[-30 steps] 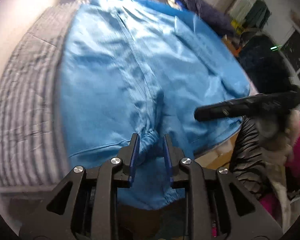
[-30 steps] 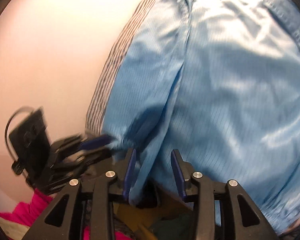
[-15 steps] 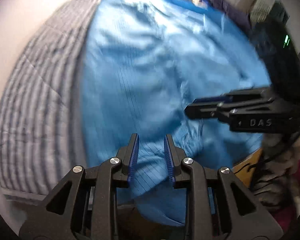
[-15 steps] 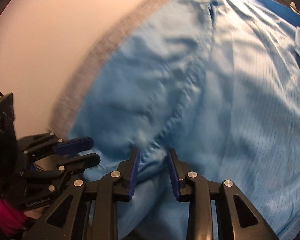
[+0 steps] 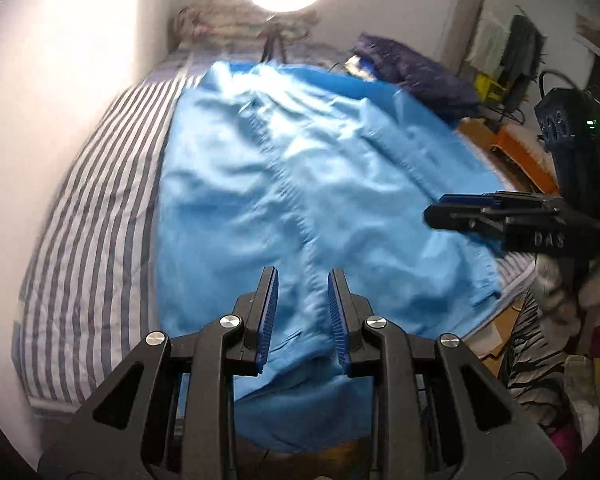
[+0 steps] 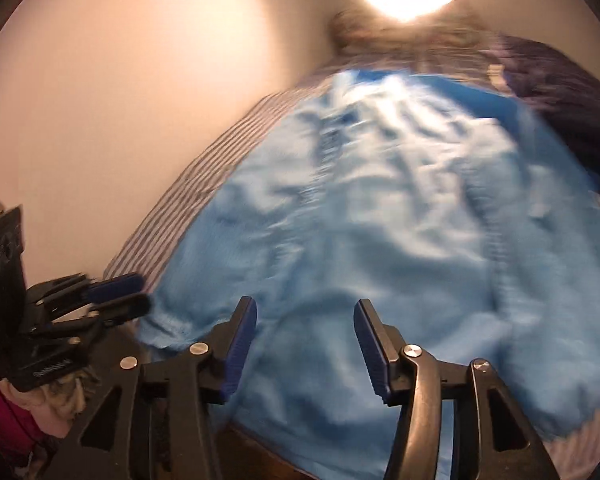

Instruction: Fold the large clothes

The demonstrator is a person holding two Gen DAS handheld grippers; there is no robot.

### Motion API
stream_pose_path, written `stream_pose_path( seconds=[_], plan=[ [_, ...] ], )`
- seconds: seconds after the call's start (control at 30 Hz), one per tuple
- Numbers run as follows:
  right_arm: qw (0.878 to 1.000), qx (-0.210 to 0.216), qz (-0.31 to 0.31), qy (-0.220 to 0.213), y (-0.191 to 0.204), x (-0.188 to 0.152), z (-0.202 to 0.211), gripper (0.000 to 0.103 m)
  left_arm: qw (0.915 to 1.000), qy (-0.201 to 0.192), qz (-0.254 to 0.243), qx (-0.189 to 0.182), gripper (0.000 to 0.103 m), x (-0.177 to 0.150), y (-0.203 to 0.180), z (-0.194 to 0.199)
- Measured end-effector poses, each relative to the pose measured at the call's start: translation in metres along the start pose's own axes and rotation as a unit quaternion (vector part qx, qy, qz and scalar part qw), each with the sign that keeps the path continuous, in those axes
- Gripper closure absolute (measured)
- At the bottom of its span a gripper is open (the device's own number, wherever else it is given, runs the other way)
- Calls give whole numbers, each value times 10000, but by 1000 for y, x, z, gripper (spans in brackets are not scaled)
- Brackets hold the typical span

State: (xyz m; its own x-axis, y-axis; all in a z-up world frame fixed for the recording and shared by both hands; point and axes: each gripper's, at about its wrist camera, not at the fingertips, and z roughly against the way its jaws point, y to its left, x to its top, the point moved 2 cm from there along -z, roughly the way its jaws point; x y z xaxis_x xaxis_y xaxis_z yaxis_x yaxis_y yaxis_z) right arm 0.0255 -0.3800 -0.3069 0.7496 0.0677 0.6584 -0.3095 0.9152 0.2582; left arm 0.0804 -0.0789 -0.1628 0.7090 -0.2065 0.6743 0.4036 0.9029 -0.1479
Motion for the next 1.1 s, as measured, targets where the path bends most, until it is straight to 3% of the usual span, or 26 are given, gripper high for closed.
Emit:
stream_pose_path(
  seconds=[0.1, 0.17, 0.2, 0.37, 0.5, 0.67, 0.8, 0.83, 0.87, 0.93, 0.97, 1.03, 1.1],
  plan=[
    [9974, -654, -280, -134, -37, -1, 33, 48, 9998, -63, -93, -169, 78, 11, -16, 5],
    [9939, -1025, -386, -138, -61, -1, 50, 37, 9994, -44, -166, -306, 78, 17, -27, 3],
    [9914, -1214, -465, -123, -77, -4, 59, 36, 9992, -30, -197, -341, 78, 21, -30, -2],
    [9805, -1644, -1080, -35, -150, -14, 93, 35, 9979, 185, -86, -609, 78, 31, -45, -23],
    [9733, -1577, -1669, 22, -200, -19, 94, 27, 9960, 254, 96, -856, 63, 38, -59, -32],
    [9607, -1668, -2196, 309, -250, -24, 76, 27, 9952, 258, -98, -938, 62, 50, -78, -39],
    [9546, -1348, -2617, 458, -279, -28, 59, 28, 9949, 273, -107, -966, 62, 55, -83, -45],
    [9549, -1258, -2646, 475, -279, -28, 54, 36, 9951, 282, -95, -946, 62, 56, -83, -48],
    [9561, -1112, -2656, 541, -280, -29, 49, 57, 9951, 292, -85, -938, 62, 57, -83, -49],
    [9594, -857, -2603, 671, -276, -29, 41, 83, 9952, 294, -91, -932, 62, 57, -83, -49],
    [9610, -859, -2534, 695, -271, -30, 39, 92, 9953, 292, -117, -911, 62, 57, -83, -49],
    [9646, -954, -2375, 635, -264, -27, 41, 103, 9956, 299, -139, -872, 62, 58, -81, -49],
    [9658, -1103, -2302, 452, -259, -22, 49, 103, 9956, 305, -148, -872, 62, 59, -78, -48]
  ],
)
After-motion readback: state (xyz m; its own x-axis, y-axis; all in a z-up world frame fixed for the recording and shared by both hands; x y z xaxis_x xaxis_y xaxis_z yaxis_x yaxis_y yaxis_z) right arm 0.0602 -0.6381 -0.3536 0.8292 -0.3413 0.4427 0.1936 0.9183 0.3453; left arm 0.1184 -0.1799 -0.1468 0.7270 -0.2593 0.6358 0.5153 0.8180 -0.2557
